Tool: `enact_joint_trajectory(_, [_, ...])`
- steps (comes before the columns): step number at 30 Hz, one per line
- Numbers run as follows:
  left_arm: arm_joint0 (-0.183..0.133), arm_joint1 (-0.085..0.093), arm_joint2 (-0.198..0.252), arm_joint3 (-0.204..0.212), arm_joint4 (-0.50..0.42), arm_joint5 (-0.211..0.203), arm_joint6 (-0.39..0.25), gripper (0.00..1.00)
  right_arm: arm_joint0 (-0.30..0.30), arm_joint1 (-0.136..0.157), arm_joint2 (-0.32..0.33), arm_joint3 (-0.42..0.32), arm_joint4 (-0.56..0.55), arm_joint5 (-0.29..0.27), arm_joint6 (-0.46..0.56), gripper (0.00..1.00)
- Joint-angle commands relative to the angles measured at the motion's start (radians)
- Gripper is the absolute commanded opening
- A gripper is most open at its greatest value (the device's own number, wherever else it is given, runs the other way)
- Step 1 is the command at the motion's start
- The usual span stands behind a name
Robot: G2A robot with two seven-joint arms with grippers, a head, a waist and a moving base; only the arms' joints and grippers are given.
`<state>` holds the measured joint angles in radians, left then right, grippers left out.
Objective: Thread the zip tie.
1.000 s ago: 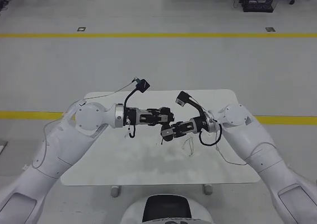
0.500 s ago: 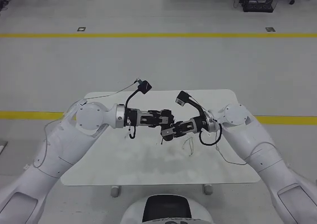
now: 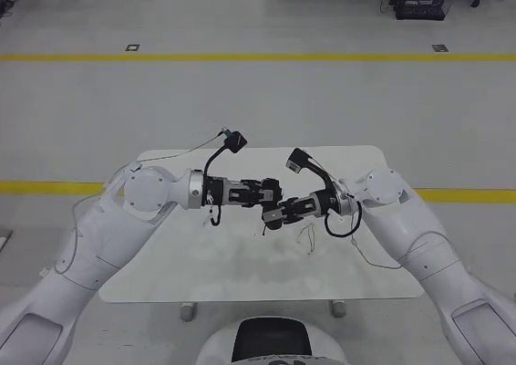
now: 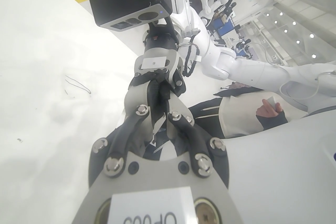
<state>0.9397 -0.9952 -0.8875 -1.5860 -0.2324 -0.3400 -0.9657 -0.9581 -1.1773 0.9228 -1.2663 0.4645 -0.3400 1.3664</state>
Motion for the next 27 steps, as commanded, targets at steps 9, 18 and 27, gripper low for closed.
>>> enact_joint_trajectory(9, [0.015, -0.002, -0.017, -0.01, -0.008, 0.0, 0.01, 0.29, -0.011, 0.0, 0.005, -0.005, 0.014, 0.0, 0.012, 0.0])
enact_joint_trajectory(18, [0.022, -0.004, -0.019, -0.018, 0.003, 0.0, -0.014, 0.23, -0.019, 0.002, 0.014, -0.013, 0.016, 0.0, 0.016, 0.0])
enact_joint_trajectory(27, [0.025, -0.005, -0.023, -0.019, 0.017, 0.0, -0.02, 0.07, -0.025, 0.002, 0.019, -0.02, 0.017, 0.0, 0.018, 0.0])
